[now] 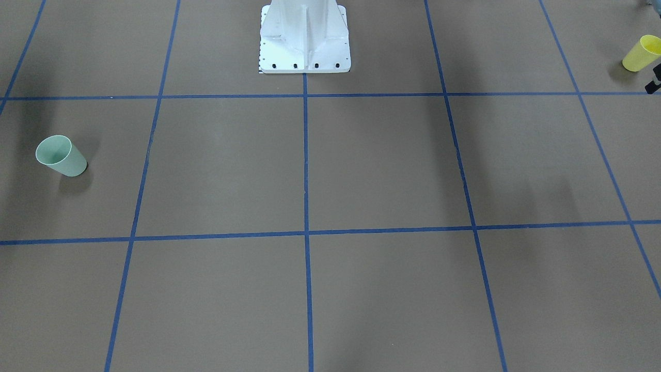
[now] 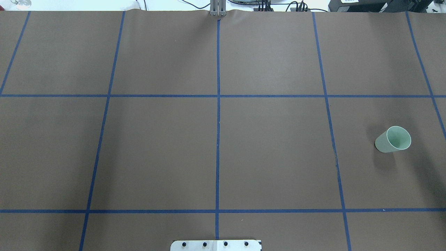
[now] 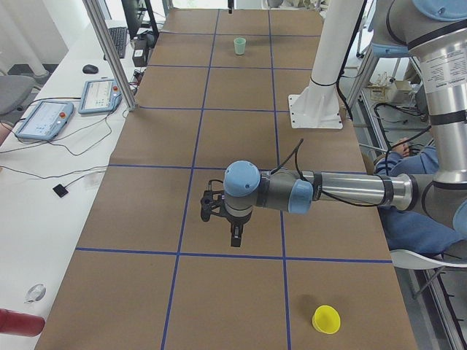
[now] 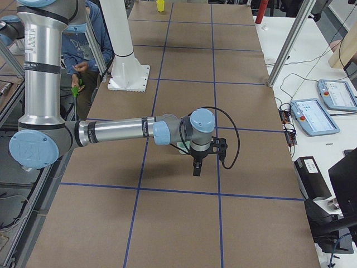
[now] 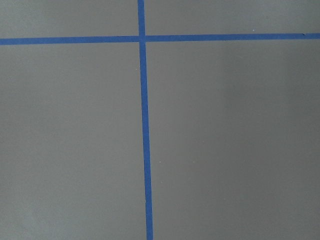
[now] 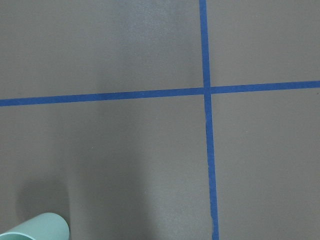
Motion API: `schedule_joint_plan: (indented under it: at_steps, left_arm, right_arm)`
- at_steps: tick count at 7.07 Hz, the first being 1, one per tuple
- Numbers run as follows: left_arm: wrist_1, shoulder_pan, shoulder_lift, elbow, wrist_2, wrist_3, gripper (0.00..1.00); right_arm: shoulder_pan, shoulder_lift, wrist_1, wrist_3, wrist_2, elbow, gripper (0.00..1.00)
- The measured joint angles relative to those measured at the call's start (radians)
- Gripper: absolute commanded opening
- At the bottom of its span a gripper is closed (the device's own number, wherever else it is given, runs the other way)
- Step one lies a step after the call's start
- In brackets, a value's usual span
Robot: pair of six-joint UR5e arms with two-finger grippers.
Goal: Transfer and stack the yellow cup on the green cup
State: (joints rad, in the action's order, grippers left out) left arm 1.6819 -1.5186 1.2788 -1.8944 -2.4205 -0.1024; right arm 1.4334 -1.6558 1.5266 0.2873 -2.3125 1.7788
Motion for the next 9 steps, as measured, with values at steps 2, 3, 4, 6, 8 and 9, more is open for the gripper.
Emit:
schedule_joint_plan:
  at_steps: [2,3,4,6,8,9]
  left_arm:
    - [0.003,0.000,-0.006,-0.008,0.001,-0.002,1.00]
    - [0.006,0.001,-0.008,-0.011,0.004,-0.003,1.00]
    - [0.011,0.001,-0.008,-0.015,0.004,-0.002,1.00]
    - [0.016,0.001,-0.011,-0.025,0.007,0.000,1.00]
    - [0.016,0.002,-0.016,-0.035,0.007,-0.001,1.00]
    - [0.017,0.002,-0.020,-0.036,0.006,-0.001,1.00]
  right_arm:
    - [0.001,-0.001,0.000,0.002,0.001,0.000,1.00]
    - [0.001,-0.001,0.000,0.003,0.001,0.000,1.00]
    - [0.001,-0.001,0.000,0.004,0.001,0.000,1.00]
    - [0.001,-0.001,0.000,0.004,0.001,0.000,1.00]
    - [0.001,-0.001,0.000,0.007,0.001,0.002,1.00]
    - [0.001,-0.001,0.000,0.008,0.001,0.003,1.00]
